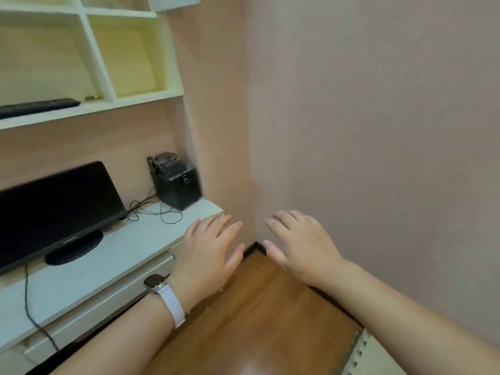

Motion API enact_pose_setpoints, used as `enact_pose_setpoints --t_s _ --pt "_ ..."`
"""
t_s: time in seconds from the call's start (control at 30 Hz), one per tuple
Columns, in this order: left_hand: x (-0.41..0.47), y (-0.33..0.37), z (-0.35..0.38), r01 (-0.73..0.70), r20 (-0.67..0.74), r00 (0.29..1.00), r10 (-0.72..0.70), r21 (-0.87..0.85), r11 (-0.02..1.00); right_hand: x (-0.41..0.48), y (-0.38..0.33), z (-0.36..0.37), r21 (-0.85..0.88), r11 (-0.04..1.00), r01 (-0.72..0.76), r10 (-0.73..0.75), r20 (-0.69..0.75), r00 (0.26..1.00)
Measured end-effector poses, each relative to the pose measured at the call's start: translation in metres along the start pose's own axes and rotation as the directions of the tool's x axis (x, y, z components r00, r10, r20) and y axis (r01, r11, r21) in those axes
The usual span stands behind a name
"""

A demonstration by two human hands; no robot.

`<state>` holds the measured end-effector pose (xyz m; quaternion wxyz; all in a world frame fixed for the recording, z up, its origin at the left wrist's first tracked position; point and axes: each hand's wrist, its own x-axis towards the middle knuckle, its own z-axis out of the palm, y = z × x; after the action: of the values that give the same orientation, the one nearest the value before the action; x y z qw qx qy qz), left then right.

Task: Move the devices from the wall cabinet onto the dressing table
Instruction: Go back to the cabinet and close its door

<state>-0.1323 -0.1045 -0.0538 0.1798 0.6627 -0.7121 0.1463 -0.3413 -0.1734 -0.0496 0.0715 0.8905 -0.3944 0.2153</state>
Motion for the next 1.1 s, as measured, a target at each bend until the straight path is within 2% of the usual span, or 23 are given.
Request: enact_pose_setpoints --t_s 0.2,0.4,0.73,0.93,1.1 --pt "0.056 -0.006 0.007 0.036 -0.079 0.996 -0.029 0.078 0.996 0.069 0.045 0.013 0.055 0.995 0.087 -0.086 -0.026 0.996" --pt "0.09 -0.051 0.009 0.116 -0.109 0.989 -0.105 0.105 0.988 0.136 0.041 0.034 0.121 0.981 0.154 -0.148 -0.061 0.987" --pt "0.168 -0.197 0.035 0.176 -0.206 0.965 -0.161 0.058 0.983 0.283 0.0 0.086 0.076 0.983 0.167 -0.159 -0.101 0.982" --pt "0.231 -0.299 0.028 0.157 -0.301 0.945 -0.13 0.067 0.985 0.38 -0.028 0.106 0.062 0.99 0.127 -0.114 -0.182 0.977" --pt "0.275 -0.35 0.016 0.114 -0.34 0.937 -0.073 0.102 0.988 0.436 -0.036 0.111 0.037 0.991 0.127 -0.116 -0.219 0.969"
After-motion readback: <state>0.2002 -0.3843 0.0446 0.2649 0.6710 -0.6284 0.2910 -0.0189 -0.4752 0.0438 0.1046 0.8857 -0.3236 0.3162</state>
